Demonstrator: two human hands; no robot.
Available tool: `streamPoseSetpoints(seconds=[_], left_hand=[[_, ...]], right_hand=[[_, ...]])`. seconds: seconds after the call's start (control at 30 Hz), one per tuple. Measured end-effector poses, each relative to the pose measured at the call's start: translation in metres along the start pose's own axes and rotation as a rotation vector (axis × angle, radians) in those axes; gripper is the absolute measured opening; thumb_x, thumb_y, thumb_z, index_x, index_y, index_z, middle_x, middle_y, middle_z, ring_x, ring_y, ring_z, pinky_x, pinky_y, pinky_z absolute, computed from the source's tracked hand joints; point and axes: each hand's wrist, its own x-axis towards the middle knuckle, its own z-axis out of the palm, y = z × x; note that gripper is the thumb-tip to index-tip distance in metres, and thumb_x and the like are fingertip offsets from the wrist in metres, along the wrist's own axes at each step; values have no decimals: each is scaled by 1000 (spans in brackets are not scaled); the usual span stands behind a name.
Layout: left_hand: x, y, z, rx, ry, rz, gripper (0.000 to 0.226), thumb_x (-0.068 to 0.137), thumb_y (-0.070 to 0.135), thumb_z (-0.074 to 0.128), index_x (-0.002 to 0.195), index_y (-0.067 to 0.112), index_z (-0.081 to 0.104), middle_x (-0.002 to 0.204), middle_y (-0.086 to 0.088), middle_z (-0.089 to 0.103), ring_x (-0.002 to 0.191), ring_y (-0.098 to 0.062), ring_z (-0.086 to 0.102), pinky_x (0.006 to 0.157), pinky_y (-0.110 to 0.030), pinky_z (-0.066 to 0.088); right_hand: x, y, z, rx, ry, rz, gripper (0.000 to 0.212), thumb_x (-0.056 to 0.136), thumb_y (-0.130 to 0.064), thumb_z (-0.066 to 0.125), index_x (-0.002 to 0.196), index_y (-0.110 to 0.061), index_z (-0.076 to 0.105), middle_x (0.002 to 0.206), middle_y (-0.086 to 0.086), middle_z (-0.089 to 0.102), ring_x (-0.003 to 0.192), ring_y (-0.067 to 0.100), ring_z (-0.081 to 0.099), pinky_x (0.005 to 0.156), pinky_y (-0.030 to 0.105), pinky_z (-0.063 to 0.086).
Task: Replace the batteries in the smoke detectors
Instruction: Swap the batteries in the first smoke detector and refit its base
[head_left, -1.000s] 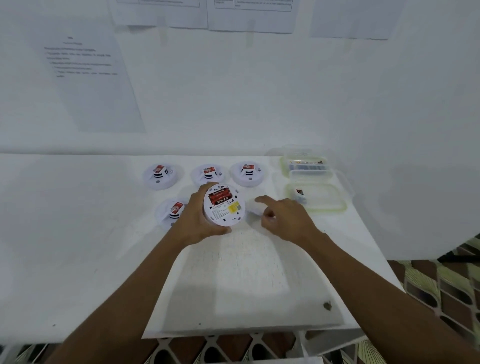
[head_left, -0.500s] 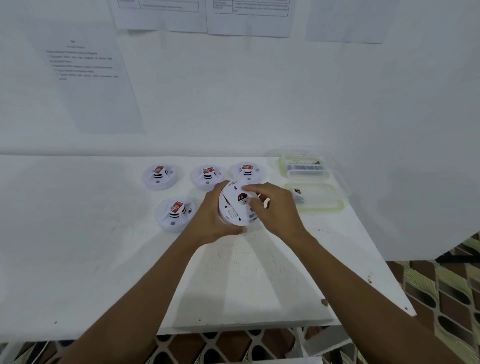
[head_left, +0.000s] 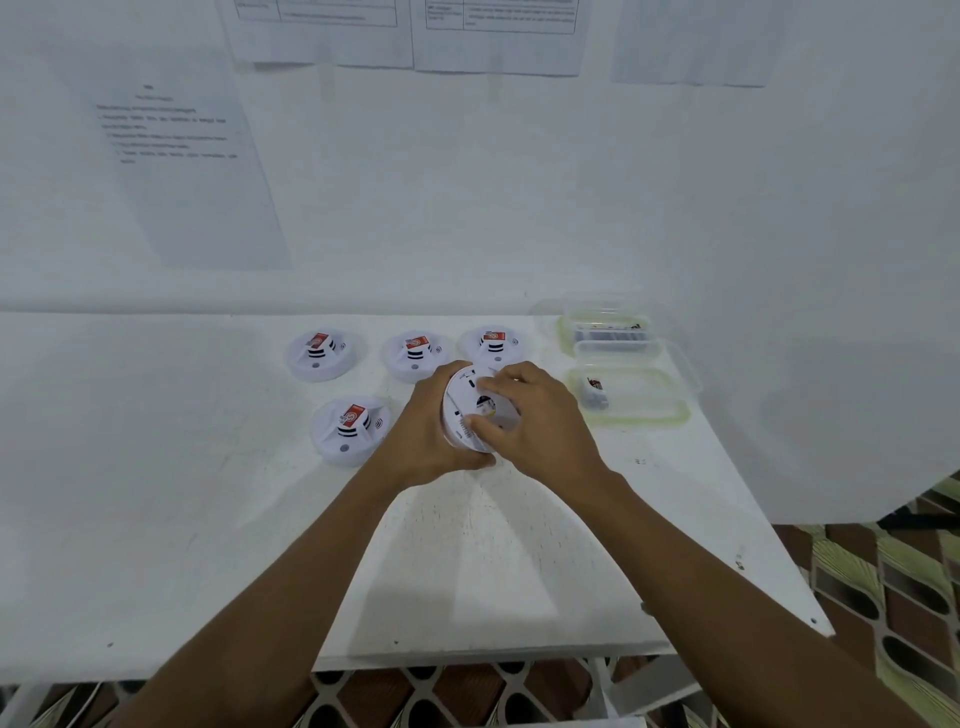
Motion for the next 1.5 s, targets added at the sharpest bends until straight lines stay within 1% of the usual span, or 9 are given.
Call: streamPoseSetpoints(seconds=[0.1,0.23,0.33,0.53,0.77,0.87,1.07,1.37,1.5], left_hand=[[2,-1,1,4,-17,-2,86,66,16,87,122,42,28,126,26,36,121,5,41,95,2,27],[0,13,3,-55,-21,-34,80,47,56,71,114,44,28,117,29,36,105,28,39,88,5,29],[-1,16,8,-64,33,2,95,42,81,69,120,46,28,124,29,36,114,15,40,96,-3,30],[-2,21,6,16,71,106,80,55,62,72,123,46,33,125,28,42,114,17,43,94,-5,32],[-8,24,14,-90,102,75,89,49,92,56,118,40,34,125,23,39,118,0,46,105,-18,35],[-8,14,16,-58,80,91,89,52,90,58,122,38,36,130,18,39,127,-16,43,113,-38,34],[-1,15,8,123,166,224,74,58,59,72,123,35,44,122,6,52,114,-15,50,102,-37,43],[4,13,2,-6,121,55,103,46,49,89,132,30,35,119,25,48,108,5,54,79,-7,47],[0,4,-6,-212,62,-71,59,75,43,77,126,32,47,120,14,58,111,-15,58,78,-22,56]], right_hand=[[1,-1,-2,-7,-17,6,52,81,-49,71,125,-20,66,125,0,62,113,17,57,99,33,47],[2,-4,-3,43,46,63,52,77,-51,74,119,-22,69,121,-2,66,106,15,62,95,36,51],[3,-9,-2,79,109,126,49,77,-50,74,117,-23,70,121,-4,68,106,13,62,95,35,51],[0,-13,-1,159,179,199,46,77,-48,76,115,-23,70,119,-3,69,102,13,64,94,31,52],[1,-19,3,128,181,237,49,81,-51,70,120,-22,67,123,-2,68,110,14,62,97,26,45],[-1,-21,5,114,190,230,47,82,-50,69,119,-21,68,119,-1,69,107,15,63,93,25,45],[1,-15,5,298,118,273,33,88,-44,66,111,-22,72,107,-7,73,93,6,66,85,22,53],[11,-8,-12,569,-138,293,34,80,-32,76,112,-22,72,98,-6,76,85,6,72,77,28,60],[19,10,-22,672,-99,355,18,86,-20,69,103,-22,71,87,4,76,81,18,72,60,25,53]])
